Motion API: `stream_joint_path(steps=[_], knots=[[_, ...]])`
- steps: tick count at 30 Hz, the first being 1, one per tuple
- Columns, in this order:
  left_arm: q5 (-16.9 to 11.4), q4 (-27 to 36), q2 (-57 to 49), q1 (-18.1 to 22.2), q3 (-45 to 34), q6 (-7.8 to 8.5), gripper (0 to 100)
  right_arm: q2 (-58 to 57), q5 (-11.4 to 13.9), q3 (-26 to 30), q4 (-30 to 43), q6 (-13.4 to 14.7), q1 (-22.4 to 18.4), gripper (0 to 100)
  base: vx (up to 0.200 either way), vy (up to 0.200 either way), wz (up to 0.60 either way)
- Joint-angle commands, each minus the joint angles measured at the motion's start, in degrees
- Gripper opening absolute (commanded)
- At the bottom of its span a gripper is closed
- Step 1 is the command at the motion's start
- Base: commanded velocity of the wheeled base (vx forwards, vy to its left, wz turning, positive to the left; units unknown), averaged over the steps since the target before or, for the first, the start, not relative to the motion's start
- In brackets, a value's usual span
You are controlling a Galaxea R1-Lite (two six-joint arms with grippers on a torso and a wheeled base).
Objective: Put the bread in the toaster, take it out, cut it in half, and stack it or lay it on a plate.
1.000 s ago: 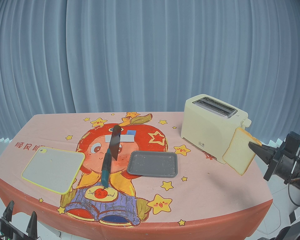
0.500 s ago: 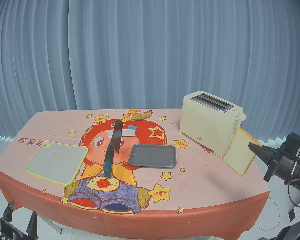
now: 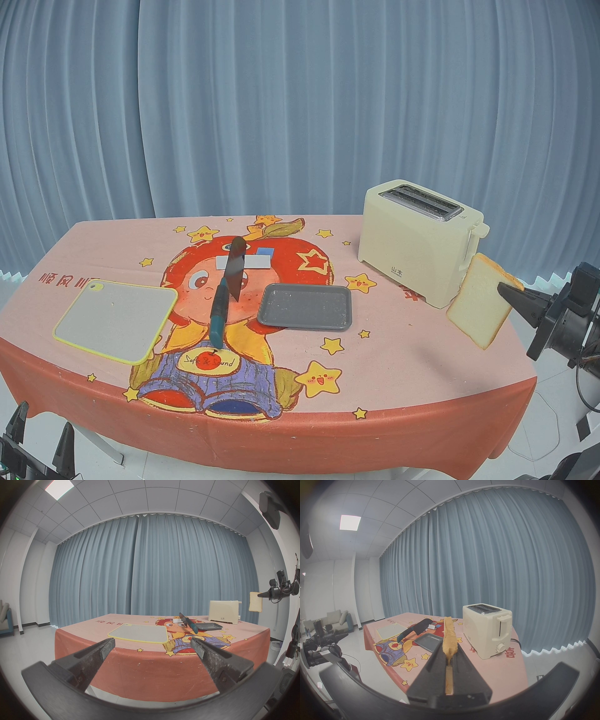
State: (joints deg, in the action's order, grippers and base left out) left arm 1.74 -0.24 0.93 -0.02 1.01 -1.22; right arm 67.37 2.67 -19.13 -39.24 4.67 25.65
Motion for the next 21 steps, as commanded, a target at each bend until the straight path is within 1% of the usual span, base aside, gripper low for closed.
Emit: stream_joint_path(steps=[1, 7, 21], knots=[[0.0, 0.0, -0.4, 0.0, -1.0, -0.01, 100, 0.1, -0.3, -0.2, 0.0, 0.1, 0.0, 0, 0.0, 0.0, 0.0], [0.1, 0.0, -0.4, 0.0, -1.0, -0.01, 100, 0.1, -0.5, -0.1, 0.0, 0.1, 0.6, 0, 0.0, 0.0, 0.0], [0.2, 0.0, -0.4, 0.0, -1.0, -0.01, 100, 0.1, -0.5, 0.0, 0.0, 0.1, 0.6, 0, 0.0, 0.0, 0.0]])
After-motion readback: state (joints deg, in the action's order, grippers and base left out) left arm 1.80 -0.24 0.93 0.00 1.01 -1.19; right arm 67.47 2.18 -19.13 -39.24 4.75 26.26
